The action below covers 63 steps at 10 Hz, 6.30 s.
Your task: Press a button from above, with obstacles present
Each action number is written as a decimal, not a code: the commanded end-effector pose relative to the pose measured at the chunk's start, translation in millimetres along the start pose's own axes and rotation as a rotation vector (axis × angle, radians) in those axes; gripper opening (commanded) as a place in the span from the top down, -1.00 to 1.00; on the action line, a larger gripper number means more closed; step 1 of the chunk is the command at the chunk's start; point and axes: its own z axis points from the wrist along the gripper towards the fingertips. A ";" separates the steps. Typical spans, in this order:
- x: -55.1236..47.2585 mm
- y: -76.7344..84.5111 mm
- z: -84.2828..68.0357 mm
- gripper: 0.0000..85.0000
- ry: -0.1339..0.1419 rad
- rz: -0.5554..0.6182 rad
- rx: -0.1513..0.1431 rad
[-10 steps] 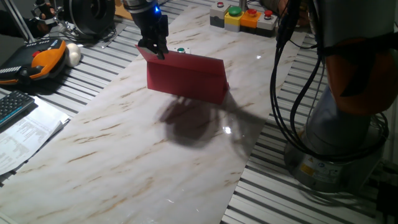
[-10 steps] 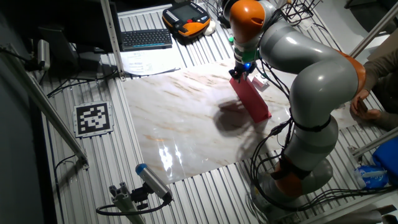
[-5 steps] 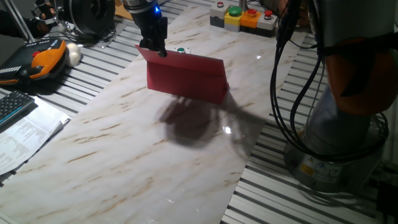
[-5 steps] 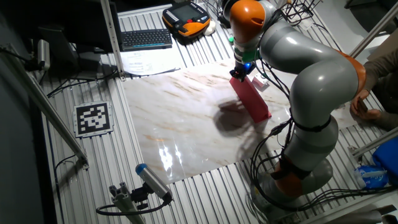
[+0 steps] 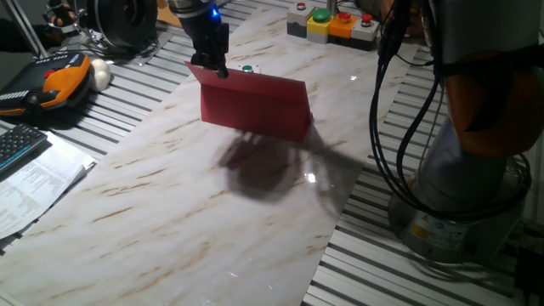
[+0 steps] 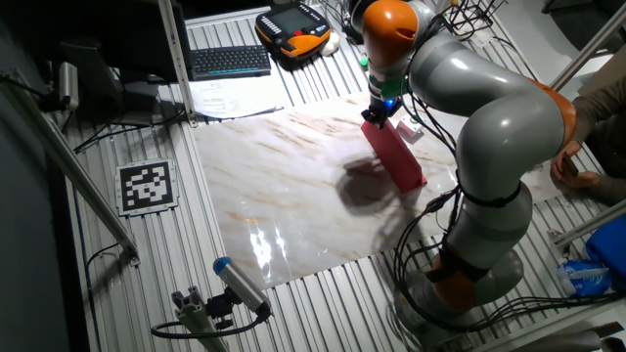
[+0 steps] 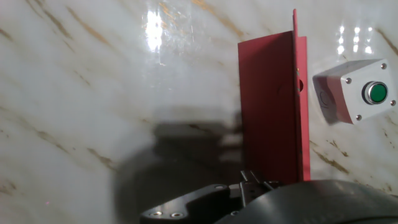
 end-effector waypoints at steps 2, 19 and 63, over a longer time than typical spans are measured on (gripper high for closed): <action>0.1 -0.2 -0.3 1.00 -0.067 -0.013 -0.028; 0.1 -0.2 -0.3 1.00 -0.137 0.015 -0.107; -65.5 -214.3 119.9 0.20 -0.165 -0.155 -0.003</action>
